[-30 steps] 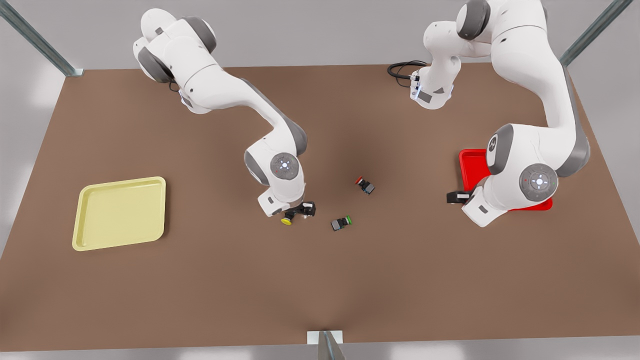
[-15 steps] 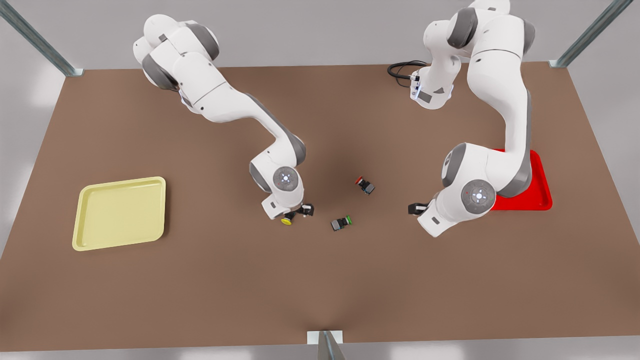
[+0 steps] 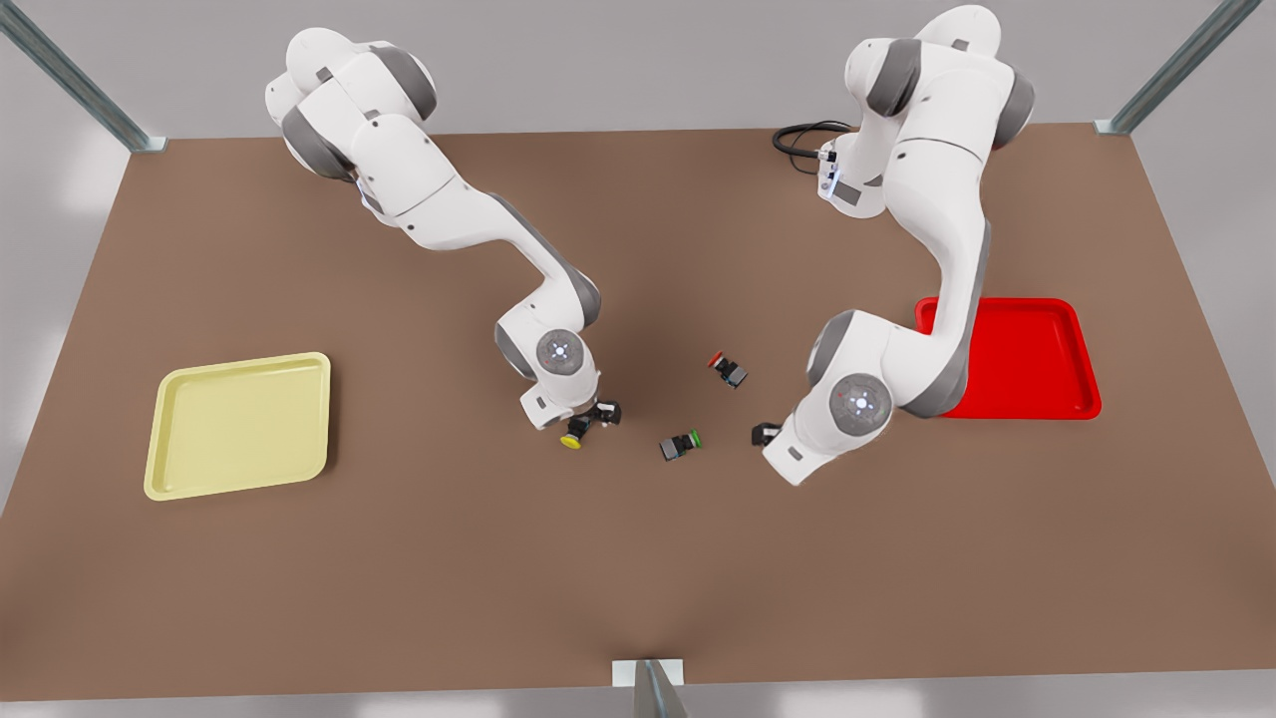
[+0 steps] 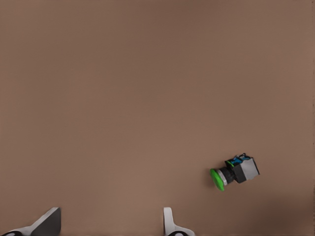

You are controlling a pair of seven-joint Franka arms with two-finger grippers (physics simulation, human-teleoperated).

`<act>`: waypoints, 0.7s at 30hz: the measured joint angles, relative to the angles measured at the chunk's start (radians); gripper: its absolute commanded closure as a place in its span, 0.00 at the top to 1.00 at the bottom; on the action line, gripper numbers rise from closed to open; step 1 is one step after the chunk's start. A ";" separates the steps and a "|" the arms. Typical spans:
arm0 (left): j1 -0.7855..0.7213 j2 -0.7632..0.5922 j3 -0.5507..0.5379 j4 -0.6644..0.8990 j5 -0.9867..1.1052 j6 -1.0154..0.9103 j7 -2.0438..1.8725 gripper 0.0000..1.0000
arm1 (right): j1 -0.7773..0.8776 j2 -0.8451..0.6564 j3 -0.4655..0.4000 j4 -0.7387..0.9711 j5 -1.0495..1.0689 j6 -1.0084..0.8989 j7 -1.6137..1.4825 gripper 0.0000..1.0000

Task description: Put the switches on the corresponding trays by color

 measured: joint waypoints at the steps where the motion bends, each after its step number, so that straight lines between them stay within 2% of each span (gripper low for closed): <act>1: -0.001 0.005 0.000 0.001 0.001 0.004 0.000 1.00 | 0.000 0.001 0.000 0.001 0.002 0.001 0.000 1.00; 12: -0.061 0.076 0.000 0.002 -0.001 0.127 -0.027 1.00 | -0.004 0.024 -0.012 0.012 0.002 0.007 -0.006 1.00; 17: -0.103 0.166 0.009 0.049 0.001 0.226 -0.027 1.00 | -0.006 0.020 -0.016 0.002 0.003 0.017 -0.003 1.00; 18: -0.103 0.171 0.009 0.055 0.001 0.230 -0.003 1.00 | -0.006 0.020 -0.019 0.001 0.009 0.016 -0.003 1.00; 21: -0.129 0.205 0.057 0.120 0.003 0.230 0.398 0.98 | -0.006 0.020 -0.019 0.000 0.011 0.014 -0.003 1.00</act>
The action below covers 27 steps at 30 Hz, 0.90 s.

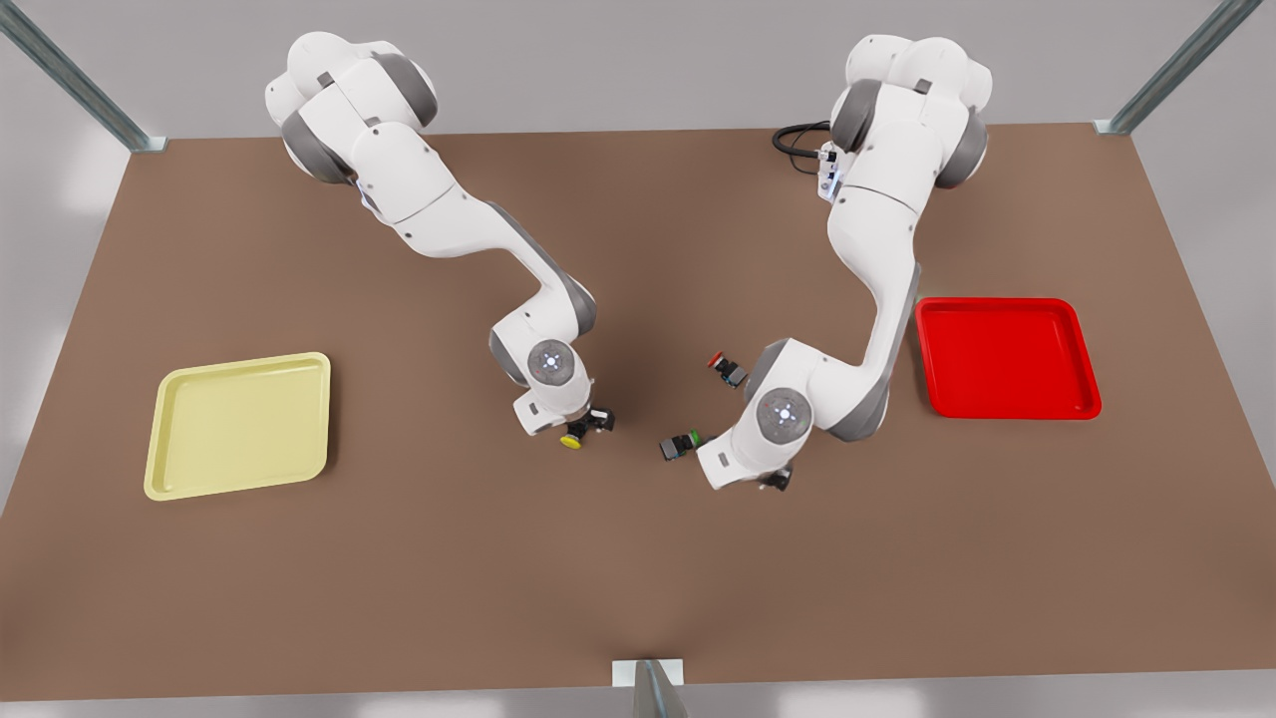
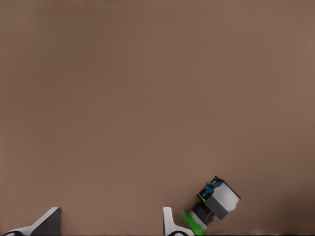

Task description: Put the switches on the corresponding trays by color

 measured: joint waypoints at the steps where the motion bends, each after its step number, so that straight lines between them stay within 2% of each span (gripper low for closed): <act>1: 0.002 0.003 -0.001 0.003 -0.001 0.001 0.056 0.99 | 0.000 0.001 0.000 0.000 0.000 -0.002 0.000 1.00; 9: 0.098 0.002 -0.006 -0.120 -0.076 0.036 0.062 1.00 | 0.000 0.003 0.000 0.000 0.000 -0.008 -0.003 0.83; 13: 0.100 0.006 -0.008 -0.150 -0.089 0.080 0.062 1.00 | 0.000 0.002 0.001 0.000 0.000 -0.010 -0.003 0.75; 19: 0.102 0.008 -0.008 -0.157 -0.094 0.096 0.063 1.00 | 0.000 0.004 0.000 0.000 0.000 -0.011 -0.003 0.67; 23: 0.120 -0.019 -0.010 -0.220 -0.095 0.118 0.076 1.00 | 0.000 0.003 0.001 0.000 0.000 -0.011 -0.003 0.61; 27: 0.104 -0.046 -0.057 -0.229 -0.095 0.163 0.078 1.00 | -0.002 0.003 0.001 0.000 0.001 -0.011 -0.003 0.59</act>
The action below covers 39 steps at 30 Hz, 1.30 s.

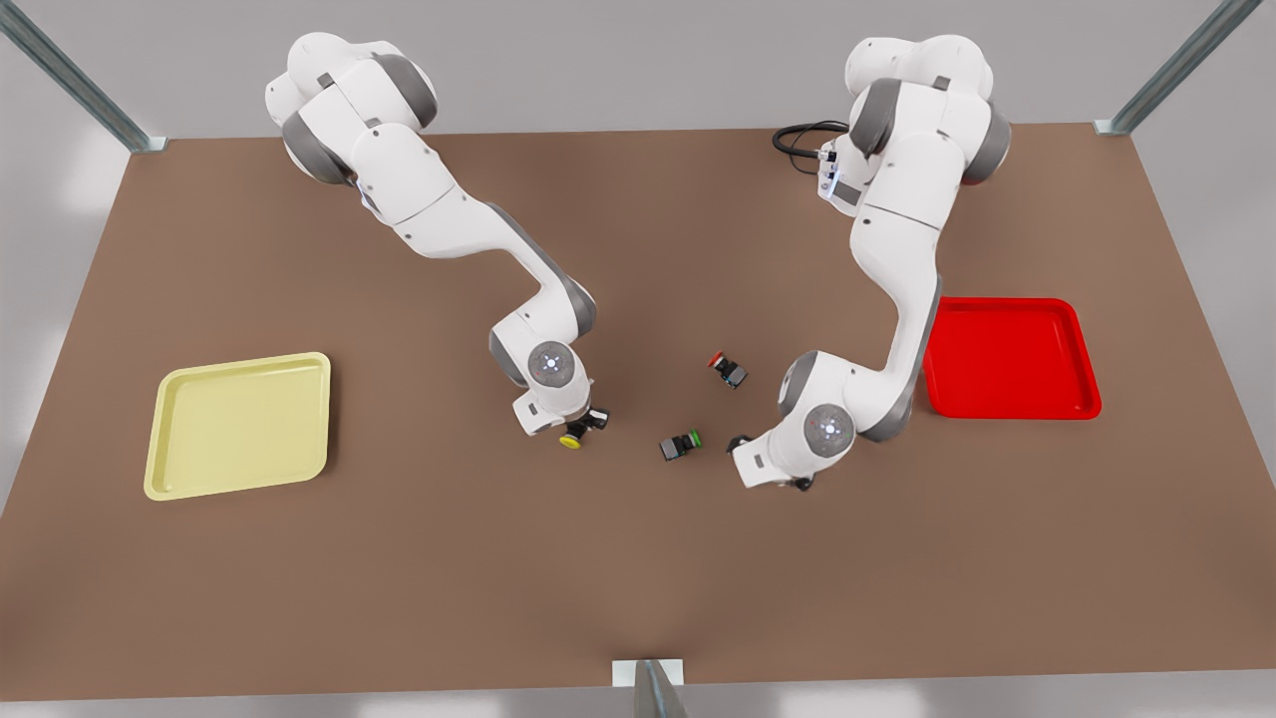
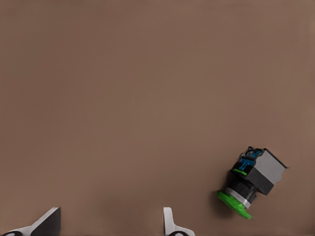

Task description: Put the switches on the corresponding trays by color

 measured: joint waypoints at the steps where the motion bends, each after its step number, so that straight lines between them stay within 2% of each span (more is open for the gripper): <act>1: 0.000 0.000 -0.004 -0.003 0.000 0.020 0.037 1.00 | 0.000 0.000 0.000 0.000 0.000 0.000 0.001 0.59; 3: -0.015 -0.003 -0.007 -0.013 0.000 0.028 0.083 1.00 | 0.000 0.000 0.000 0.000 0.001 0.000 0.001 0.54; 11: -0.095 0.000 -0.007 -0.012 0.003 0.078 0.261 0.99 | -0.003 -0.003 0.000 0.002 0.000 -0.002 0.000 0.54; 16: -0.142 0.006 -0.007 -0.013 -0.020 0.079 0.261 0.99 | -0.005 -0.002 0.000 0.001 0.001 -0.011 -0.005 0.50; 25: -0.092 -0.107 -0.001 -0.187 -0.018 0.101 0.535 0.99 | -0.027 -0.050 0.007 0.006 0.000 -0.068 -0.014 0.50; 28: -0.082 -0.112 -0.003 -0.225 -0.017 0.122 0.533 1.00 | -0.122 -0.110 0.006 0.007 0.000 -0.150 -0.206 0.50; 31: -0.087 -0.109 -0.003 -0.224 -0.019 0.124 0.531 1.00 | -0.281 -0.223 -0.002 0.005 -0.005 -0.330 -0.567 0.50; 35: -0.090 -0.107 -0.003 -0.225 -0.022 0.132 0.531 1.00 | -0.403 -0.276 -0.115 0.002 -0.009 -0.396 -0.950 0.50; 39: -0.056 -0.185 -0.003 -0.338 -0.022 0.129 0.605 1.00 | -0.424 -0.323 -0.304 -0.035 -0.071 -0.515 -1.210 0.50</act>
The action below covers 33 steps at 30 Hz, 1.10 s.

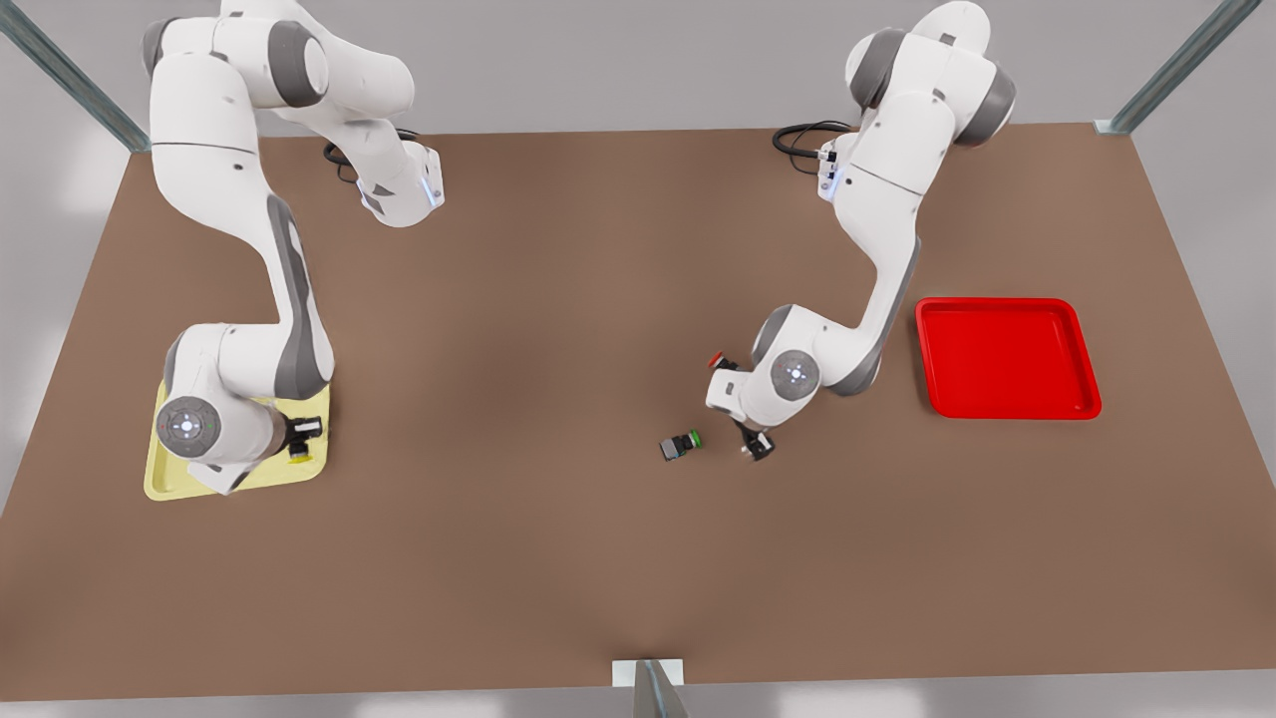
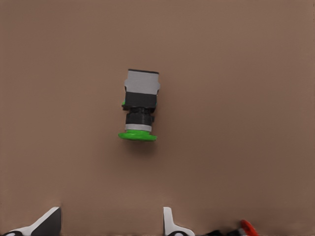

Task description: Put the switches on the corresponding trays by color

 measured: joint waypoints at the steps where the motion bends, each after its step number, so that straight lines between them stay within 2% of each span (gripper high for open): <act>1: 0.009 -0.015 0.000 -0.024 0.000 -0.001 0.067 1.00 | -0.007 -0.001 -0.018 -0.002 -0.051 0.001 -0.048 0.50; 2: 0.014 -0.020 0.000 -0.038 0.000 -0.003 0.104 0.99 | -0.018 0.000 -0.029 -0.002 -0.084 0.000 -0.081 0.50; 4: 0.014 -0.041 0.000 -0.079 0.000 0.000 0.105 1.00 | -0.023 0.012 -0.041 -0.002 -0.091 0.010 -0.094 1.00; 7: -0.039 -0.006 0.000 -0.030 -0.014 0.022 0.071 1.00 | -0.024 0.015 -0.041 -0.002 -0.089 0.009 -0.094 1.00; 10: -0.094 0.130 0.009 0.188 -0.034 0.008 -0.015 1.00 | -0.024 -0.024 -0.039 0.000 -0.088 -0.002 -0.095 1.00; 12: -0.136 0.195 0.055 0.287 -0.043 0.005 -0.037 1.00 | -0.023 -0.106 0.010 0.013 -0.085 -0.003 -0.097 1.00; 13: -0.145 0.206 0.059 0.302 -0.051 -0.001 -0.041 1.00 | -0.023 -0.126 0.037 0.041 -0.082 -0.007 -0.103 1.00; 15: -0.169 0.223 0.072 0.330 -0.068 -0.012 -0.058 1.00 | -0.001 -0.080 0.067 0.214 -0.013 -0.106 -0.132 1.00; 16: -0.172 0.228 0.073 0.340 -0.074 -0.017 -0.058 1.00 | 0.045 -0.048 0.070 0.344 0.028 -0.172 -0.131 1.00; 18: -0.172 0.221 0.089 0.338 -0.082 -0.056 -0.035 1.00 | 0.064 -0.056 0.072 0.486 0.094 -0.354 -0.088 1.00; 21: -0.204 0.204 0.090 0.346 -0.087 -0.117 -0.028 1.00 | 0.080 -0.121 0.067 0.526 0.091 -0.520 0.016 1.00; 31: -0.254 0.194 0.093 0.329 -0.092 -0.141 0.081 1.00 | 0.070 -0.147 0.058 0.524 0.085 -0.535 0.021 1.00; 33: -0.246 0.153 0.092 0.305 -0.092 -0.158 0.089 1.00 | 0.081 -0.147 0.064 0.524 0.084 -0.537 0.021 1.00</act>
